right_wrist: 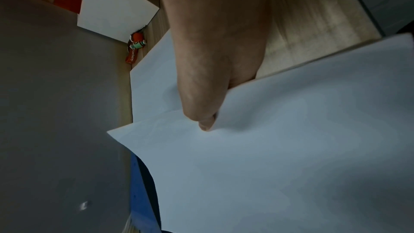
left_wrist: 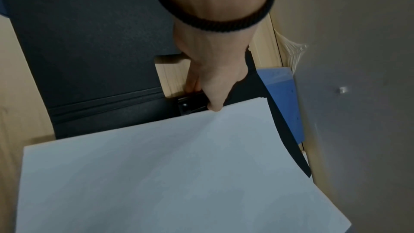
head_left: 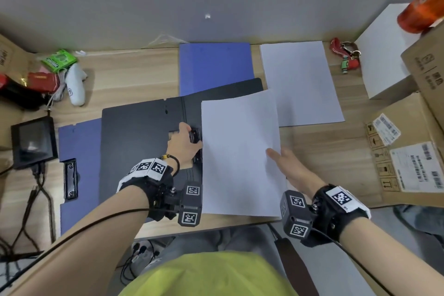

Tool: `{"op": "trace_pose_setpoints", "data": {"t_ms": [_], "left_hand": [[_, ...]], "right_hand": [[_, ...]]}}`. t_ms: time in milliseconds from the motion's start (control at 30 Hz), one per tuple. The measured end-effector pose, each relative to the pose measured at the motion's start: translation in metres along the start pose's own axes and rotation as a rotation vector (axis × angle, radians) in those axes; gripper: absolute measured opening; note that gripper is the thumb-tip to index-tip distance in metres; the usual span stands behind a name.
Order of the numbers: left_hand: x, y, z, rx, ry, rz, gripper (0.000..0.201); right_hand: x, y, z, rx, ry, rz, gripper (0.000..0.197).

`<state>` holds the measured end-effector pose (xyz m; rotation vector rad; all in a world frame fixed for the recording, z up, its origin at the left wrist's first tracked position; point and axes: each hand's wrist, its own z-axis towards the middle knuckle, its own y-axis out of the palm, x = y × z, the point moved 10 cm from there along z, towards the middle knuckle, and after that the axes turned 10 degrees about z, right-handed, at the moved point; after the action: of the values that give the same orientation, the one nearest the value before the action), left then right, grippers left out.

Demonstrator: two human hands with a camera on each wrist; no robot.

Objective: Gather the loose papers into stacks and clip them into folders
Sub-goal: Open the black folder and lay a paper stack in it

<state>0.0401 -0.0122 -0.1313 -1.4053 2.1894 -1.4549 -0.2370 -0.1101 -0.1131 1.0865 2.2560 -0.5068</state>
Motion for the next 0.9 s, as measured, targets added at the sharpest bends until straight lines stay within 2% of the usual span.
{"op": "trace_pose_setpoints", "data": {"t_ms": [100,233,433,600,733,900], "left_hand": [[-0.005,0.004,0.003,-0.091,0.025,0.002,0.052],[-0.008,0.004,0.004,-0.139,0.069,-0.132,0.054],[-0.008,0.004,0.004,-0.128,0.109,-0.176,0.053],[-0.013,0.008,0.006,-0.135,0.074,-0.278,0.051],[-0.021,0.01,0.007,-0.125,0.038,-0.321,0.049],[-0.022,0.013,0.01,-0.133,0.025,-0.338,0.052]], "right_hand": [[-0.006,0.005,-0.001,-0.019,-0.041,-0.032,0.047],[-0.013,0.005,-0.006,-0.007,-0.084,-0.05,0.047],[-0.038,0.014,-0.013,0.003,-0.165,-0.175,0.043],[-0.069,0.032,-0.01,0.027,-0.252,-0.274,0.033],[-0.08,0.038,-0.004,0.036,-0.266,-0.341,0.023],[-0.081,0.038,-0.006,0.049,-0.244,-0.355,0.035]]}}
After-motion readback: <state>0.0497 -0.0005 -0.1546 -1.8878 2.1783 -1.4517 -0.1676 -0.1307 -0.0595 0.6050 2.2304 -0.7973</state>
